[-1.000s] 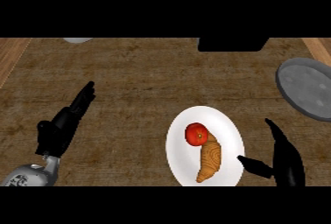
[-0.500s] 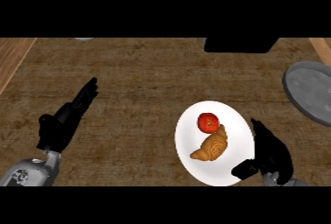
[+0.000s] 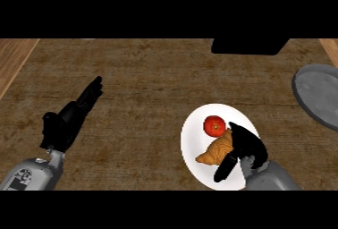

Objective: Pick the croissant from the plate and place it in the pan

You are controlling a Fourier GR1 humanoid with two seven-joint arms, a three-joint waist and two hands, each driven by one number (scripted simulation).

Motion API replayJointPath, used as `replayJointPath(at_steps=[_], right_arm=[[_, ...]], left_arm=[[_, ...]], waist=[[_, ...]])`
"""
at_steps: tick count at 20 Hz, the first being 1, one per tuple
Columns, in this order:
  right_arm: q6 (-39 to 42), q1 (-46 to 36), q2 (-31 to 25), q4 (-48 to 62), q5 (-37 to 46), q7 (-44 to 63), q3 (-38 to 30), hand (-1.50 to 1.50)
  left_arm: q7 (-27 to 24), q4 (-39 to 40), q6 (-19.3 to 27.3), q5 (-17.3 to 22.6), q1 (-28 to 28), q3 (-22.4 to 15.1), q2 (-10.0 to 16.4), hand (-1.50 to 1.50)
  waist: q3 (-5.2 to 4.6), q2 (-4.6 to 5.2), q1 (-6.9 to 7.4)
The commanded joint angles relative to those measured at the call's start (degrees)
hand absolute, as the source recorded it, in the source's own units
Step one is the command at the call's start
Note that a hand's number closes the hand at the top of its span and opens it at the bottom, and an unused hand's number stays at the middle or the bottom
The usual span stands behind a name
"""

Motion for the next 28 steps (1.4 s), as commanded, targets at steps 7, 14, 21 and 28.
replayJointPath(at_steps=[7, 14, 21, 28], right_arm=[[8.7, -6.4, 6.1, 10.5, 1.1, 15.4, 0.5, -1.5], [9.9, -7.4, 9.3, 14.6, 4.4, 15.4, 1.0, -1.5], [8.5, -5.3, 10.0, 15.4, 7.2, 15.4, 0.2, -1.5], [9.7, -3.5, 13.1, 16.5, 9.0, 13.9, -0.3, -1.5]], left_arm=[[0.9, -0.6, -0.8, 0.3, 0.3, 1.5, 0.7, 0.0], [-1.0, 0.1, -0.4, -0.6, 2.0, 1.6, -0.1, 0.0], [0.9, 0.8, -1.7, 0.2, 0.3, 2.5, -0.2, 0.0], [1.5, 0.8, -2.3, 0.0, -0.9, 3.9, 0.4, 0.0]], waist=[[0.04, -0.56, -1.47], [0.02, -0.56, -1.84], [0.16, -0.41, -2.33], [0.2, -0.31, -2.33]])
